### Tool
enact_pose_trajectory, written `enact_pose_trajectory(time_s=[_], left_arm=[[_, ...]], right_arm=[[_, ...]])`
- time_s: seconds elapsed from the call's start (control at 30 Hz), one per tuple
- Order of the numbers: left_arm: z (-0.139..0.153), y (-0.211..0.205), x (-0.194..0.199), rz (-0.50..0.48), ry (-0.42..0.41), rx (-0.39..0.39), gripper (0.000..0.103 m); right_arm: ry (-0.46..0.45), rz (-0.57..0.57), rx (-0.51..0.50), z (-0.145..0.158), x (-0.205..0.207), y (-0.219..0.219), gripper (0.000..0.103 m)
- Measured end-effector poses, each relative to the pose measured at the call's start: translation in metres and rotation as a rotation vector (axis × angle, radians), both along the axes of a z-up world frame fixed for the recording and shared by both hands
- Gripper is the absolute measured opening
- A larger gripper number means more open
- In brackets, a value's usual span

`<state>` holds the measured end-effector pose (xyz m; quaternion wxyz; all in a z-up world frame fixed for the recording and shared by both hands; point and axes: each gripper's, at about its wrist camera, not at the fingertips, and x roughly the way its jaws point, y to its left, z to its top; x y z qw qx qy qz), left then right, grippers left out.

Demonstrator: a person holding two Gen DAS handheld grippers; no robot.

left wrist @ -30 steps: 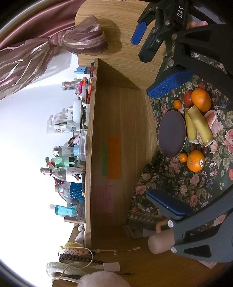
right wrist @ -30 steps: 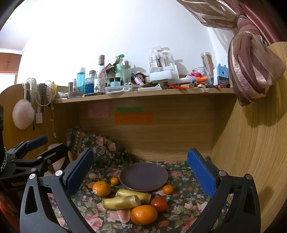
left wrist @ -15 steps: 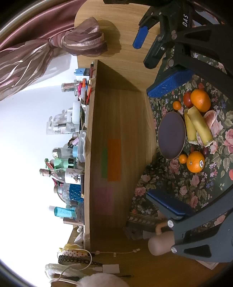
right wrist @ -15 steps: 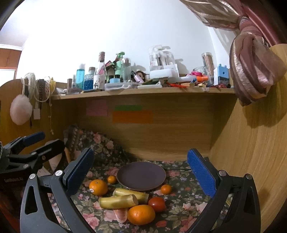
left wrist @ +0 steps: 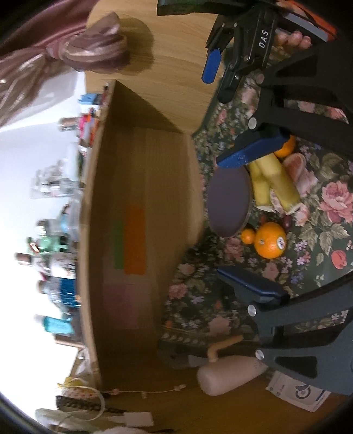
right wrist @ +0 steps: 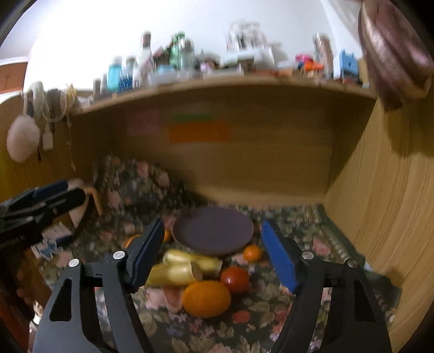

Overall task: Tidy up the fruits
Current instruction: 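Lower the left tool toward the stickered orange while the right tool approaches the large orange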

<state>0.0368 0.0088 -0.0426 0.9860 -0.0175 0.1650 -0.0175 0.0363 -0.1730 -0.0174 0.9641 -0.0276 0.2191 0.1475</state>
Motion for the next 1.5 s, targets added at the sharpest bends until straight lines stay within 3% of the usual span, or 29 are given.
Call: enact_pose_trajectory(time_s=[0.43,0.8,0.97,1.23,1.5], left_arm=[[-0.078,0.018,0.034,-0.019,0.263,-0.006,0.070],[-0.108,0.008,0.060,-0.099,0.365,-0.012,0.070],[-0.113,0.020,0.073,-0.076,0.390,-0.050,0.070],[-0.105,0.034,0.095,-0.033,0.388,-0.043,0.071],[-0.118,0.038,0.136,-0.032,0.466,-0.052,0.073]], right_arm=[[0.241,0.033,0.029,-0.060,0.030,0.009,0.070],[0.402,-0.012,0.075,-0.102,0.047,0.006,0.070],[0.420,-0.010,0.080,-0.111,0.052,0.008,0.071],[0.422,0.013,0.086,-0.110,0.054,0.005,0.067],[0.381,-0.036,0.066,-0.100,0.049,-0.010,0.067]])
